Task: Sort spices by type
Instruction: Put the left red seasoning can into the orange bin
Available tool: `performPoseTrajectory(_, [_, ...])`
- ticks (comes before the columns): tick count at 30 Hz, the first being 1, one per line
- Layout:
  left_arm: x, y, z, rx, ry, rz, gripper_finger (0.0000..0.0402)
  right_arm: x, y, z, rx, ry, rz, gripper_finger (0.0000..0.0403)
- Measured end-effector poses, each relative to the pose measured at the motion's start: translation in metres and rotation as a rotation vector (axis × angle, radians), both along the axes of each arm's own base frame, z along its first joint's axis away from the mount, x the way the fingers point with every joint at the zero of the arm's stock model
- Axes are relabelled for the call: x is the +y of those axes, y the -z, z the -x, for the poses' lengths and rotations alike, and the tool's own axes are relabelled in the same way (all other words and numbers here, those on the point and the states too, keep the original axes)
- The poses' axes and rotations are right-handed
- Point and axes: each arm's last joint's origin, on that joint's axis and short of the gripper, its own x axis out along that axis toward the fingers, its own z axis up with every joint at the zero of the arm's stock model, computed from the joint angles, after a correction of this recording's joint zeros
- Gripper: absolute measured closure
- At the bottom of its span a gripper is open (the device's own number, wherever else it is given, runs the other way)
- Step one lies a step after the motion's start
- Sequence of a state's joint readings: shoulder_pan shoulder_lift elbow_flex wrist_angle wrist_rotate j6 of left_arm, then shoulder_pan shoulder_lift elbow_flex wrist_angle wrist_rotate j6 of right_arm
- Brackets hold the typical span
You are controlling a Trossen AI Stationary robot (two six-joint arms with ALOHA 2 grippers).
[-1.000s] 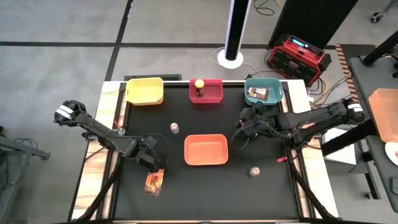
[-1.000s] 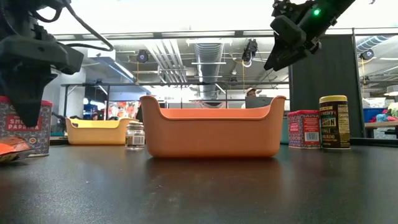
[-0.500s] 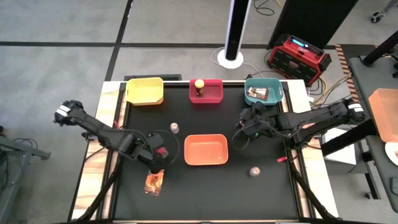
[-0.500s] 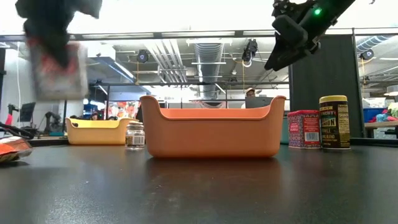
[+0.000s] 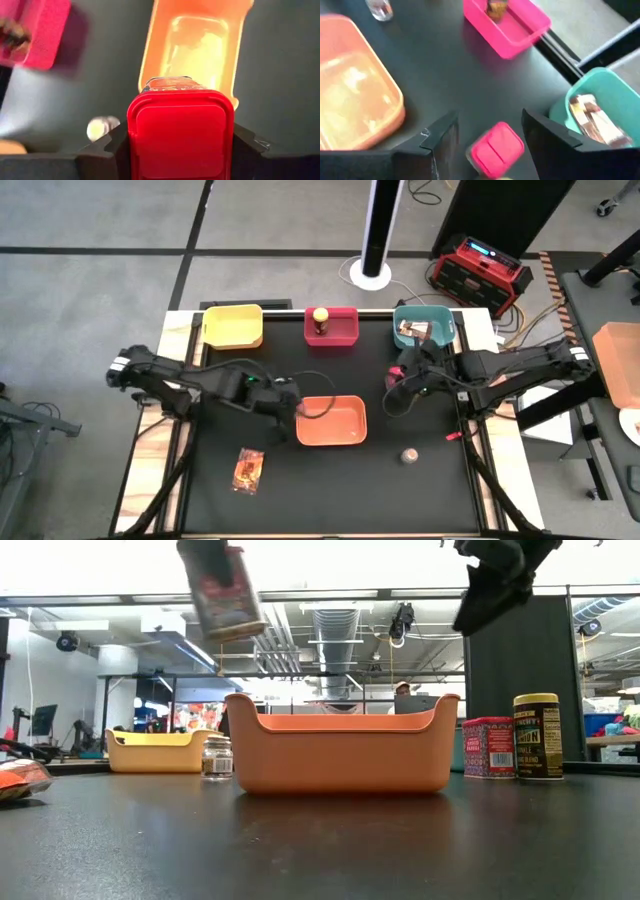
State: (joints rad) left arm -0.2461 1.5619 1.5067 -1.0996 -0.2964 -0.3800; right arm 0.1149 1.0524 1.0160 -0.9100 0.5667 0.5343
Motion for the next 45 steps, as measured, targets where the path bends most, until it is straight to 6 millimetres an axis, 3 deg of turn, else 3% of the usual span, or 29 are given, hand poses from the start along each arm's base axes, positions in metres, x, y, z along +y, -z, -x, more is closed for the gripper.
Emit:
performPoseTrajectory(7, [0.008,0.013,-0.046,0.085,0.171,-0.037,0.0208,0.003,0.001,0.011,0.086,0.042,-0.076,0.023])
performPoseTrajectory(13, [0.015,0.025,-0.071,0.131,0.277,-0.01,0.0208,0.003,0.004,0.017,0.13,0.086,-0.092,0.0259])
performPoseTrajectory(25, [0.021,0.039,-0.086,0.122,0.347,-0.032,0.0208,0.003,0.004,0.016,0.123,0.09,-0.094,0.0318])
performPoseTrajectory(31, [0.024,0.063,-0.102,0.151,0.377,-0.018,0.0208,0.003,0.004,0.016,0.12,0.09,-0.095,0.034])
performPoseTrajectory(35, [0.032,0.081,-0.11,0.199,0.359,-0.009,0.0208,0.003,0.005,0.016,0.122,0.09,-0.095,0.0349])
performPoseTrajectory(45, [0.034,0.096,-0.108,0.248,0.263,0.057,0.0208,0.003,0.006,0.016,0.124,0.091,-0.094,0.0344])
